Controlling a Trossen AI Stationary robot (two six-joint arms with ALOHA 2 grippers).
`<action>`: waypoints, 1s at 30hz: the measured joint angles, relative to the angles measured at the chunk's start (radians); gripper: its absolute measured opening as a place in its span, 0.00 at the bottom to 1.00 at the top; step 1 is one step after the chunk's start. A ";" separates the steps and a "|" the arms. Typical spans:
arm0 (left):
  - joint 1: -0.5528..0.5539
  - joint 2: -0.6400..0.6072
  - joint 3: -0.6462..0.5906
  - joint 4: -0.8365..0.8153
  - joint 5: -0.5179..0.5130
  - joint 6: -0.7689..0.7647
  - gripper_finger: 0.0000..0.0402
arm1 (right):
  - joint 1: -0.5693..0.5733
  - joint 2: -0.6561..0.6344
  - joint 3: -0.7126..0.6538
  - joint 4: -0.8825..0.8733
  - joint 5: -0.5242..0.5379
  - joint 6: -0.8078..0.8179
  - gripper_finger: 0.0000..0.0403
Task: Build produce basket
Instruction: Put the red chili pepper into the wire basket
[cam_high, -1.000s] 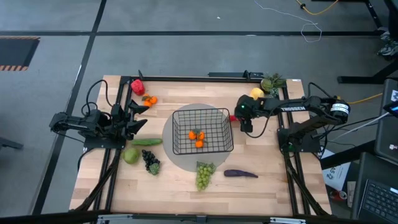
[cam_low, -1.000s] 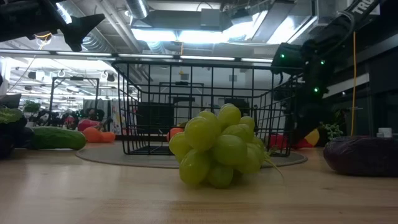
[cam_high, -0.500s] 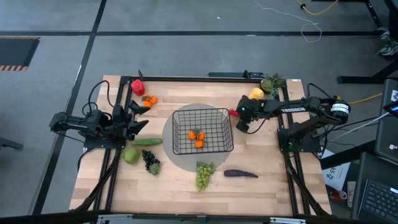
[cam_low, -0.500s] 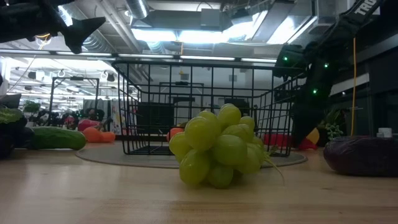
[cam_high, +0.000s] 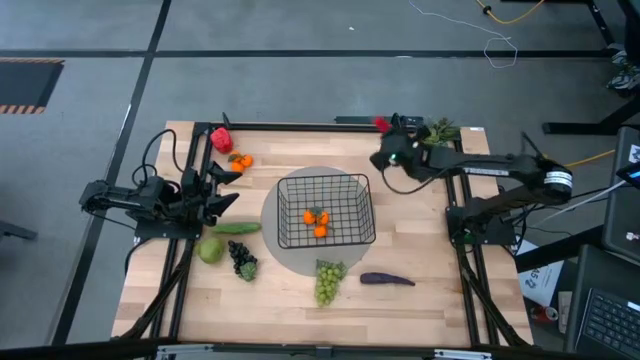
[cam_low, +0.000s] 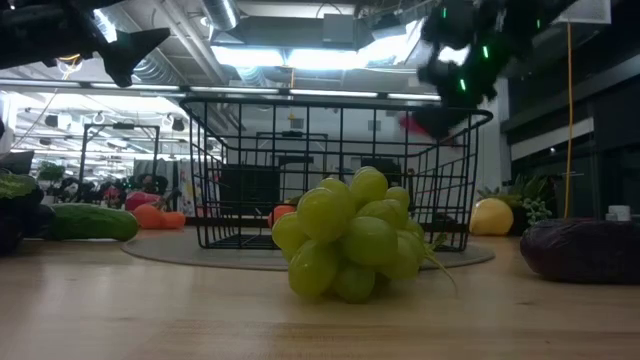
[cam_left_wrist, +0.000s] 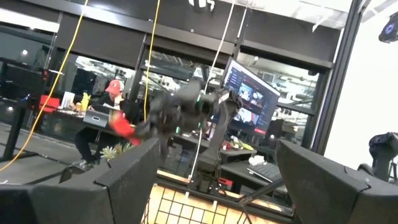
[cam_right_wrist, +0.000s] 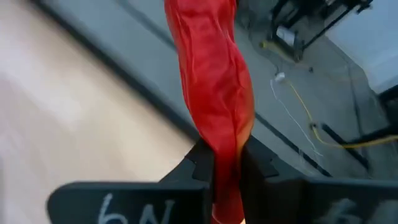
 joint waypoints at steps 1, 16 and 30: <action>0.000 0.000 0.000 0.000 0.000 0.000 0.79 | 0.001 -0.014 0.033 0.000 -0.028 -0.003 0.07; 0.000 0.000 0.000 -0.001 0.000 0.002 0.79 | 0.025 -0.083 0.149 0.429 -0.882 -0.150 0.07; 0.000 0.000 0.000 -0.002 0.000 0.001 0.79 | 0.172 -0.017 0.099 0.435 -0.949 -0.030 0.07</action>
